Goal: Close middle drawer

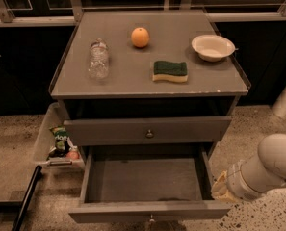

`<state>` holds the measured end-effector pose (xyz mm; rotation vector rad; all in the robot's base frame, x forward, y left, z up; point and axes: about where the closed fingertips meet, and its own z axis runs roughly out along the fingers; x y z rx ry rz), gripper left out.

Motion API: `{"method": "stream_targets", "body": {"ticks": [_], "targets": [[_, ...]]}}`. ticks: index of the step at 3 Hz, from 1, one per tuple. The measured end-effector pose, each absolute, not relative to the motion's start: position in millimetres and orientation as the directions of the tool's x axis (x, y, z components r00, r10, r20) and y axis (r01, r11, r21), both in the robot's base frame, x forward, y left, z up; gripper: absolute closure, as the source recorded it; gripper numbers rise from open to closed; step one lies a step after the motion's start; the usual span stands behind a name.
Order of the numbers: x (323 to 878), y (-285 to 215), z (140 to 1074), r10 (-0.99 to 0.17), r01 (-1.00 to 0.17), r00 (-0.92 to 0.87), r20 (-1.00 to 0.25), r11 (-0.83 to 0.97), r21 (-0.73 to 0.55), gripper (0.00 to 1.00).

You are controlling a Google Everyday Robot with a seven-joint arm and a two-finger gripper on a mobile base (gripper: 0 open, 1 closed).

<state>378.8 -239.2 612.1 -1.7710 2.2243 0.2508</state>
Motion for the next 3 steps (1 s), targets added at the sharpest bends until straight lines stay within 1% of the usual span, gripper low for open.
{"method": "stream_targets", "body": {"ticks": [1, 2, 3], "targets": [[377, -235, 586, -0.921, -0.972, -0.224, -0.32, 0.234, 0.006, 1.0], [369, -226, 528, -0.919, -0.975, -0.223, -0.326, 0.216, 0.058, 1.0], [362, -216, 485, -0.909, -0.98, -0.198, -0.366, 0.189, 0.061, 1.0]]}}
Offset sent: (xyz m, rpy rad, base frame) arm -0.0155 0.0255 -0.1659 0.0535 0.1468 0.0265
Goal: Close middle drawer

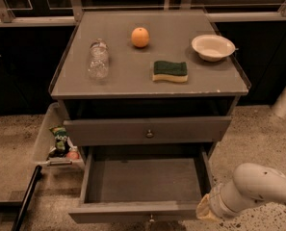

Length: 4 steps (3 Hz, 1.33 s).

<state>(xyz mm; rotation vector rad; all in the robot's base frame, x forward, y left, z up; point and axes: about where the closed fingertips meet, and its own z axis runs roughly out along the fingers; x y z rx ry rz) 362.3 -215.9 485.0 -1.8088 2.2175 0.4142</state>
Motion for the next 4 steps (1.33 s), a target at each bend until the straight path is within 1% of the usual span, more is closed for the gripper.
{"method": "stream_targets", "body": {"ticks": [2, 3, 4], "targets": [[348, -194, 439, -0.849, -0.993, -0.087, -0.521, 0.113, -0.019, 1.0], [345, -189, 421, -0.824, -0.994, -0.052, -0.564, 0.095, -0.047, 1.0], [354, -187, 411, -0.814, -0.993, -0.029, -0.58, 0.089, -0.075, 1.0]]}}
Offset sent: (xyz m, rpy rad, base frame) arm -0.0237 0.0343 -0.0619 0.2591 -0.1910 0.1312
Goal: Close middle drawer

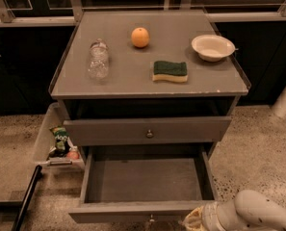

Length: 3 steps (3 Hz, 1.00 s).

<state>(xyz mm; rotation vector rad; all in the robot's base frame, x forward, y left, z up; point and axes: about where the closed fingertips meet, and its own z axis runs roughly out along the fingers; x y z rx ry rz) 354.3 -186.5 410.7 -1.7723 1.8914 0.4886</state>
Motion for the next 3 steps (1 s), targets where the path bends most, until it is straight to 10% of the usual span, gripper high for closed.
{"method": "stream_targets", "body": {"ticks": [1, 3], "targets": [[368.3, -181.2, 405.5, -0.815, -0.992, -0.008, -0.58, 0.078, -0.096, 1.0], [368.3, -181.0, 405.5, -0.815, -0.992, -0.008, -0.58, 0.078, -0.096, 0.58]]}}
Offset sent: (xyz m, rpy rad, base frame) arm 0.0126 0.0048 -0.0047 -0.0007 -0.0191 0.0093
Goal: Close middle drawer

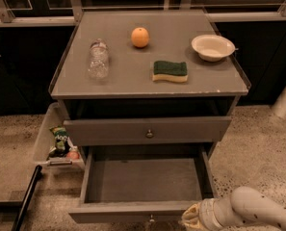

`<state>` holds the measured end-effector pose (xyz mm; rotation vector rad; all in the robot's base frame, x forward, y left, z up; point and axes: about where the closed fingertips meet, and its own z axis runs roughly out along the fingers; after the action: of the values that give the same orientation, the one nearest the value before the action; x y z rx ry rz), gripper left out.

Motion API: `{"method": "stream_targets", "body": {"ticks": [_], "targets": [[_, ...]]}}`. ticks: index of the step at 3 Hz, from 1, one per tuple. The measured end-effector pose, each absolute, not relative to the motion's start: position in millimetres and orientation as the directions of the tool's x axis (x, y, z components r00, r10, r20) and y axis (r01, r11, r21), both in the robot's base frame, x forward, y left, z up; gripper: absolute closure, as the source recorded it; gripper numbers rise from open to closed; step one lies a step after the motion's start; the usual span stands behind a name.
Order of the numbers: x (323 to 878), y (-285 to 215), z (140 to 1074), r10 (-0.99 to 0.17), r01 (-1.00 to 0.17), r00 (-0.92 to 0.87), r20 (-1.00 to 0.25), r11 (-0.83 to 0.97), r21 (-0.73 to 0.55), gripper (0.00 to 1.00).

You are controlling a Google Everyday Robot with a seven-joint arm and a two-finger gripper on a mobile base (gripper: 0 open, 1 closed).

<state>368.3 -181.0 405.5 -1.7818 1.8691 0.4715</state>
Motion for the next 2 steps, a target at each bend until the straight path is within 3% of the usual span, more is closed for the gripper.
{"method": "stream_targets", "body": {"ticks": [2], "targets": [[373.7, -182.6, 404.9, -0.801, -0.991, -0.016, -0.599, 0.091, -0.095, 0.12]]}}
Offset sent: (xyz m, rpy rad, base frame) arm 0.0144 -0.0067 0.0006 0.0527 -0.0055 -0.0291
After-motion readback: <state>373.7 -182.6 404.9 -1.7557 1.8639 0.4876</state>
